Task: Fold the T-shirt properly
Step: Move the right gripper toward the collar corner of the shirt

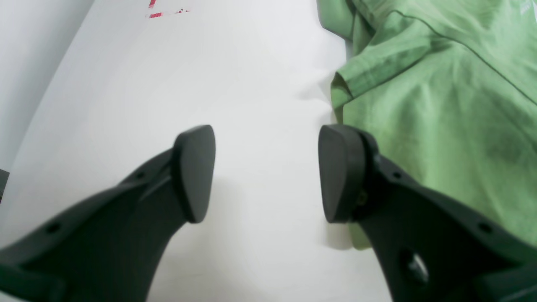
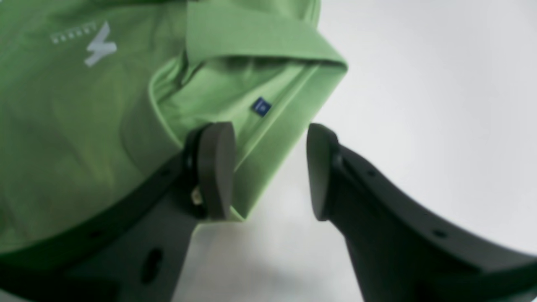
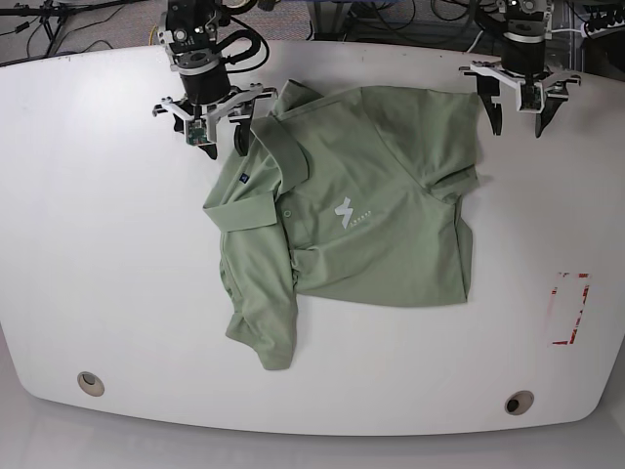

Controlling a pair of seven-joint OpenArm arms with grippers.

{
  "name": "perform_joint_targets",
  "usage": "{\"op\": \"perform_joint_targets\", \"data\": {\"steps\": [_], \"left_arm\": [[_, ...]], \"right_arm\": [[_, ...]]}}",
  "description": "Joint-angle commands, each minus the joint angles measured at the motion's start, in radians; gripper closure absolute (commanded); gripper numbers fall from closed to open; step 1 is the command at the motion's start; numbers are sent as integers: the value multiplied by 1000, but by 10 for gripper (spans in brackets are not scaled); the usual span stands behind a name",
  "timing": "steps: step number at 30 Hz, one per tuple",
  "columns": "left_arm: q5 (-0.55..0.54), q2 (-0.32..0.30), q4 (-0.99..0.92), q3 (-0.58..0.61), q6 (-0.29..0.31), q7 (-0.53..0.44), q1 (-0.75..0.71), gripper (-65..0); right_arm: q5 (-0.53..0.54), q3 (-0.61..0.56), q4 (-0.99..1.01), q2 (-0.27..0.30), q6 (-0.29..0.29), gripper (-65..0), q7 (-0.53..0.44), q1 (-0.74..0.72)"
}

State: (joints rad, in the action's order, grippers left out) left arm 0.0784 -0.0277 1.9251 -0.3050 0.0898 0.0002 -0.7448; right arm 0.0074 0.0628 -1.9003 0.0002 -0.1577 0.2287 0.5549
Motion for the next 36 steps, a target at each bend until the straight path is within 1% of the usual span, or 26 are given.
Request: {"op": "perform_joint_targets", "data": {"steps": [1,8,10,14,20,26,32,36], "left_arm": [[-1,-6,19,-4,-4,-27,-9,-354],[-2,-7,19,-5,-4,-29,-4,-355],[-4,-6,25,-7,4,-31,-10,-357],[-3,-6,25,-7,3,-30,-9,-356],[-5,-6,25,-10,3,-35,-11,-364],[-6,-8,19,-10,0,-32,-9,-371],[-6,-9,20,-13,5,-26,-1,-368],[-6,-11,20,-15,7,-24,1,-369]], "right_arm": [[9,-2,11,4,-7,-275,0,-32],[13,0,62,1,-26,-273,7,-50],[9,14,106,-1,-33,-269,11,-70],[9,16,118,0,-36,-267,11,-72],[9,18,136,9,-22,-270,13,-88],[6,27,141,14,-17,-268,-7,-71],[3,35,109,33,-29,-269,-49,-28],[3,40,102,35,-31,-268,-50,-22]]}}
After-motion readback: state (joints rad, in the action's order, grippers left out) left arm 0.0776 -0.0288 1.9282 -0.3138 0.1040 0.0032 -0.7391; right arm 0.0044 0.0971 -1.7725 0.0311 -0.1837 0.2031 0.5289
